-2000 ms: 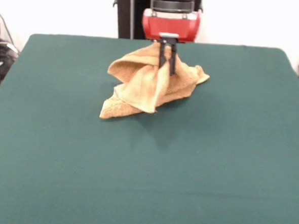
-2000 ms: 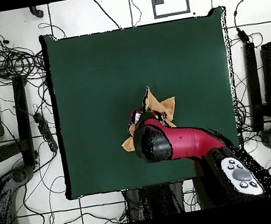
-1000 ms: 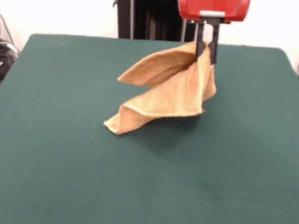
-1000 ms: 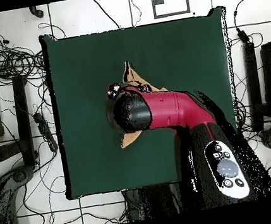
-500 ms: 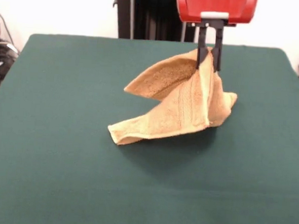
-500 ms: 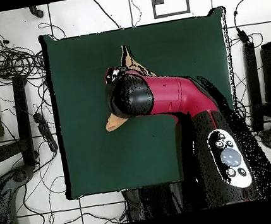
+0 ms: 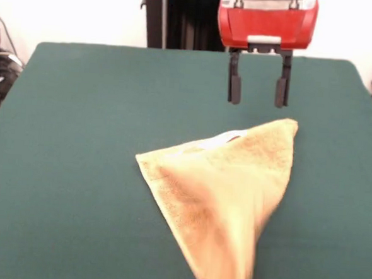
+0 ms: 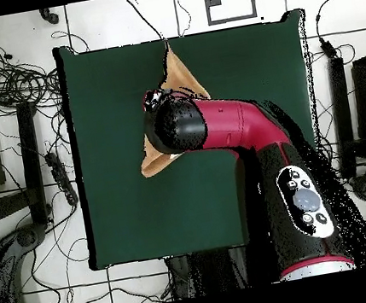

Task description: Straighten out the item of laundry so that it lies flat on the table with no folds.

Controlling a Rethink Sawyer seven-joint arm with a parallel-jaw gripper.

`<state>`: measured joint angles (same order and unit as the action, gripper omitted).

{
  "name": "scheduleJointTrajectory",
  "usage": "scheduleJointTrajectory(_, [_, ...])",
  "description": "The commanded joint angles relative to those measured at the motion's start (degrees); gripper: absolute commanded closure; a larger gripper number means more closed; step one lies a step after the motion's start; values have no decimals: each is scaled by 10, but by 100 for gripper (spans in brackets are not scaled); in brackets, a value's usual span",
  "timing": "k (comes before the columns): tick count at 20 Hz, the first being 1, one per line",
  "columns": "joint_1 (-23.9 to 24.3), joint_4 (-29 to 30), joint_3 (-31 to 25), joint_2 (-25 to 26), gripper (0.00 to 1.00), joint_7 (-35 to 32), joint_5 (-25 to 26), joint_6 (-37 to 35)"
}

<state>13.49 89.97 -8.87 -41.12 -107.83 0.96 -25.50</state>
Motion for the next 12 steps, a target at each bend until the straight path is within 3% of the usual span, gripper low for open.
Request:
scheduleJointTrajectory(1, [-2,-3,-74,24,0,-26,-17,-26])
scheduleJointTrajectory(12, [12,15,-95,23,0,-42,-20,18])
